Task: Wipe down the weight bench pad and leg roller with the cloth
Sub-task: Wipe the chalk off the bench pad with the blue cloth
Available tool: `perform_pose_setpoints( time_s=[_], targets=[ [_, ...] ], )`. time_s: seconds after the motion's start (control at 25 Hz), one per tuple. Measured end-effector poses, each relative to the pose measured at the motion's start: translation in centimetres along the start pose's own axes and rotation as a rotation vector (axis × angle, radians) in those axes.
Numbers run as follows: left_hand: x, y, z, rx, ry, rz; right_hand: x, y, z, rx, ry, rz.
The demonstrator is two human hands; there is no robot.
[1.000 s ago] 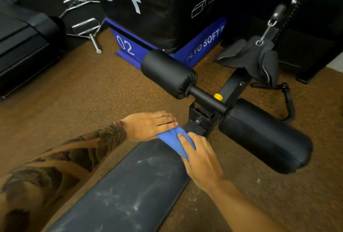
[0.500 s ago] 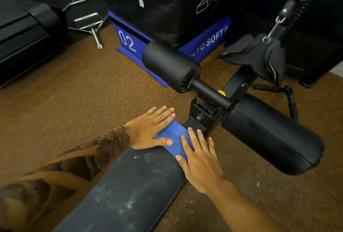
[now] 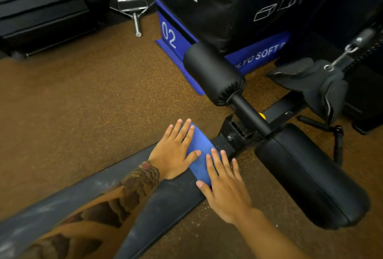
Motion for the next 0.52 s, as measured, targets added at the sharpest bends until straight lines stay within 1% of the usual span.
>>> perform_pose_setpoints(
  time_s=[0.08, 0.16, 0.32, 0.44, 0.52],
  targets=[
    [2.9, -1.6, -1.4, 0.087, -0.098, 0.114, -0.9, -1.1, -0.5, -0.007, -0.077, -0.002],
    [7.0, -1.5, -1.8, 0.124, -0.178, 0.176, -2.1, -2.1, -1.2, 0.002, -0.140, 0.013],
    [14.9, 2.1, -2.7, 0.068, -0.363, 0.143, -5.1, -2.2, -3.9, 0.049, -0.262, -0.007],
    [18.2, 4.5, -2.8, 0.033, -0.473, 0.103, -6.3, -1.3, -4.8, 0.095, -0.308, 0.012],
    [19.0, 5.3, -2.4, 0.040, -0.515, 0.110, -6.5, -0.4, -4.7, 0.116, -0.317, 0.011]
  ],
)
Point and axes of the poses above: each hand's wrist, its own x-axis away from the middle knuckle, its own y-axis out of the palm, z = x × y, the point moved 9 cm from there along -x, towards the middle knuckle, and after that the axes turned 4 degrees about x, right-handed, at the moved point
